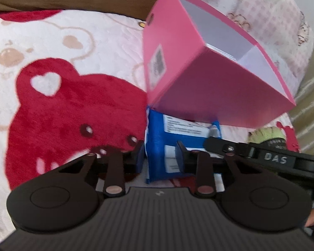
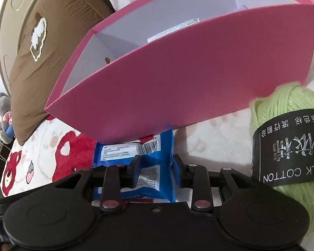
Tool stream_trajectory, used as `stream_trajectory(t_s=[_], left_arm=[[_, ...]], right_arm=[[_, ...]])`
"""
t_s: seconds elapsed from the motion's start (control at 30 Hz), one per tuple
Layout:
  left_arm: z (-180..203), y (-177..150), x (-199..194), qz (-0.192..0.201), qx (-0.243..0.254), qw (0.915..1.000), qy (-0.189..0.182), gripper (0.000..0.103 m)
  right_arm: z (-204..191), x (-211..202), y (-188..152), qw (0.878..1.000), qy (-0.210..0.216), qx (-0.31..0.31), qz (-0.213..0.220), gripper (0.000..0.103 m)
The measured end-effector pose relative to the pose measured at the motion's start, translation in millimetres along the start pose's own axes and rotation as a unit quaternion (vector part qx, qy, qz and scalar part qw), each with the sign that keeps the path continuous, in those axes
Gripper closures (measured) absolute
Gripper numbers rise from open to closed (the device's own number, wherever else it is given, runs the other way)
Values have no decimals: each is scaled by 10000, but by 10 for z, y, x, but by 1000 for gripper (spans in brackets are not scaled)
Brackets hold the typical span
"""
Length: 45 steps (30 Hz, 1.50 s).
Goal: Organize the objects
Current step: 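Close the left and right grippers together on the blue wipes packet, then lift the blue wipes packet with both grippers toward the pink box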
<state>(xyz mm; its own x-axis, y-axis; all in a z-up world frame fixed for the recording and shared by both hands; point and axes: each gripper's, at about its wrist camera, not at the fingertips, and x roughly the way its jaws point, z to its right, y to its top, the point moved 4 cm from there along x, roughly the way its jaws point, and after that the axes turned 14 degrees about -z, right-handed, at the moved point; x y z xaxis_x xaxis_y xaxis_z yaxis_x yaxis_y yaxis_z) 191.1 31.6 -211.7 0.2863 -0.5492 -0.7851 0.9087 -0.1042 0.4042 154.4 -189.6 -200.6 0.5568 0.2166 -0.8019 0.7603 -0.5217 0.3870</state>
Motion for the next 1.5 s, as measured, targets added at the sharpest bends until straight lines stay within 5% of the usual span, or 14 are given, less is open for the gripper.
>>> stream_trajectory(t_s=[0.27,0.43,0.7,0.87,1.07,1.5], left_arm=[[41,-12,-32,-1,-18,10000,67,76],[13,-12,-40,3,-31,9997,263,79],[-20,-5,-58,-9,-309,9995,-70,79],[118,-40,-66,-69,61,9996,271,79],[178,-95,-92,-257,156,9992,256,78],[366,-266,-233,-476,294,9982,229,74]], right_arm=[[-4,-93,-85,9988,-56,-483,59,67],[80,-157,-132,9974,-366,-608,130,53],[14,-67,-210,9982,27,-589,-111,55],[-148,-68,-300,9937,-372,-1053,-56,54],[-195,-109,-367,9902,-530,-1291,-87,54],[-353,-284,-516,9808,-783,-1752,-335,34]])
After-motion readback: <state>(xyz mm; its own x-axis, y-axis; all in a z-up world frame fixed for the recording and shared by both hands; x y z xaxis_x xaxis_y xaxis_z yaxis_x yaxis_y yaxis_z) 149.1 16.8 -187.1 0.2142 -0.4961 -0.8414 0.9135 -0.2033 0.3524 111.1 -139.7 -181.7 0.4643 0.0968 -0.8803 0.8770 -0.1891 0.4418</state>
